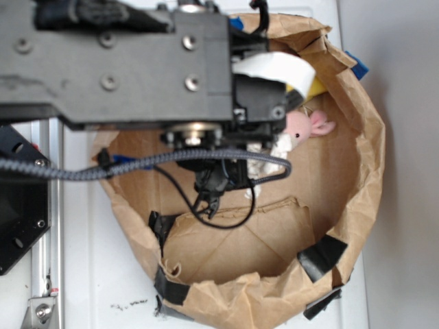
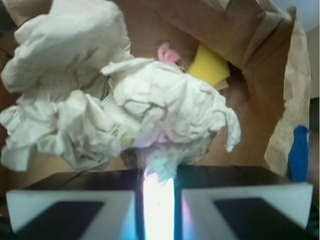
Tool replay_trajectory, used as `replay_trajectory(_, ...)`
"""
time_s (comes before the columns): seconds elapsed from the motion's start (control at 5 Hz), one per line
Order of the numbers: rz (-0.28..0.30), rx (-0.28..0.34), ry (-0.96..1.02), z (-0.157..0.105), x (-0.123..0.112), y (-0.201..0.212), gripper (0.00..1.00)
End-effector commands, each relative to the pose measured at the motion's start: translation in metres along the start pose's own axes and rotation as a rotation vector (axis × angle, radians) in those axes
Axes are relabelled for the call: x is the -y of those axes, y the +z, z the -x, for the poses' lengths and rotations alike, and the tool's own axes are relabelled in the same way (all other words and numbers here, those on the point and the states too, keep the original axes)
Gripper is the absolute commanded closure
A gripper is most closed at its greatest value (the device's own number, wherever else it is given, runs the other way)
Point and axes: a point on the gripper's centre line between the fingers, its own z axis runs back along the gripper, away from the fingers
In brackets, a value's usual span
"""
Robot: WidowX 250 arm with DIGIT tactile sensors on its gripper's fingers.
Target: Grab the white paper.
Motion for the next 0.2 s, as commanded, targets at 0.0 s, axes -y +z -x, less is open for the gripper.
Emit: replay_trajectory(0.0,-0.017,0.008,0.014,-0.0093,0.0265,0.0133,1.0)
